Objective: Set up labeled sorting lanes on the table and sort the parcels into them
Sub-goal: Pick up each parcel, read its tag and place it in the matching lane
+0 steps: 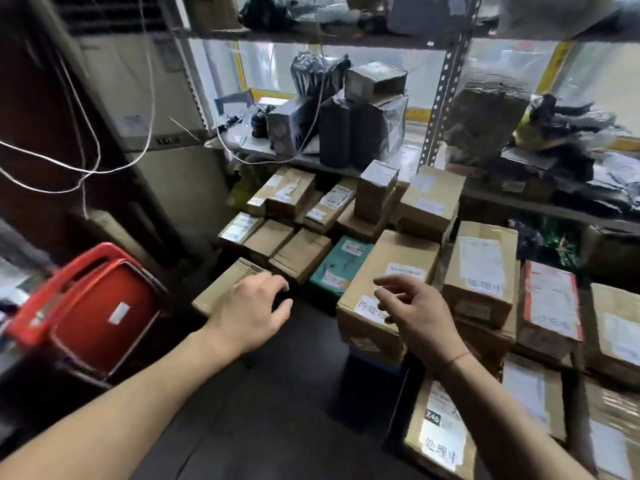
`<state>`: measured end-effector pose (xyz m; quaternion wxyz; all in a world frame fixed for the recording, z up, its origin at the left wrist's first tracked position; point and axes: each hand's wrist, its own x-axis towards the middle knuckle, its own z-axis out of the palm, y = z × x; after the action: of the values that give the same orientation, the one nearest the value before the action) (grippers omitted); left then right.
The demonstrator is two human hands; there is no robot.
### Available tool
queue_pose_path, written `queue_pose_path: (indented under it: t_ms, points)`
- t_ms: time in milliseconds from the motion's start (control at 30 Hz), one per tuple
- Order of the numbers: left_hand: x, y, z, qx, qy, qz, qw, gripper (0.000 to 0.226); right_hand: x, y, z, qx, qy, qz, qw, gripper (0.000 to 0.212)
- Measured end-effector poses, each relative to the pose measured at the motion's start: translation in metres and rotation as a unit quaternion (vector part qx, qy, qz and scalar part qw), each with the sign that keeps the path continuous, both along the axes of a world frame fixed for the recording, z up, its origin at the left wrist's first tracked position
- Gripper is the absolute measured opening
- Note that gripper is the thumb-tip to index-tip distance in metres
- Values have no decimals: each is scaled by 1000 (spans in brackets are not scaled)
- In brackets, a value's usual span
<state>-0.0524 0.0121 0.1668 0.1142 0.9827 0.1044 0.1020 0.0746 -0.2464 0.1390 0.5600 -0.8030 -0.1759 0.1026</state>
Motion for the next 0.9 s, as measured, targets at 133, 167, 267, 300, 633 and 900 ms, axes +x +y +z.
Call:
queue_pose_path:
  t_ms: [133, 167, 267, 300, 633, 900]
  points:
    - [-13, 38, -7, -38, 24, 51, 998, 23, 2, 52, -4, -12, -6, 21, 1000, 13]
    - [-15, 51, -10, -47, 27, 57, 997, 24, 2, 67, -6, -16, -8, 25, 1000, 12]
    - [-18, 86, -19, -65, 36, 70, 995, 26, -2, 102, -13, -33, 13, 38, 999, 13]
    - [-17, 102, -24, -73, 37, 71, 994, 26, -4, 116, -17, -38, 15, 36, 998, 13]
    - [-5, 262, -81, -109, 92, 16, 990, 49, -22, 254, -77, -124, 67, -26, 990, 18]
    - [28, 320, -115, -92, 153, -6, 984, 59, -24, 329, -119, -147, 125, -21, 981, 22]
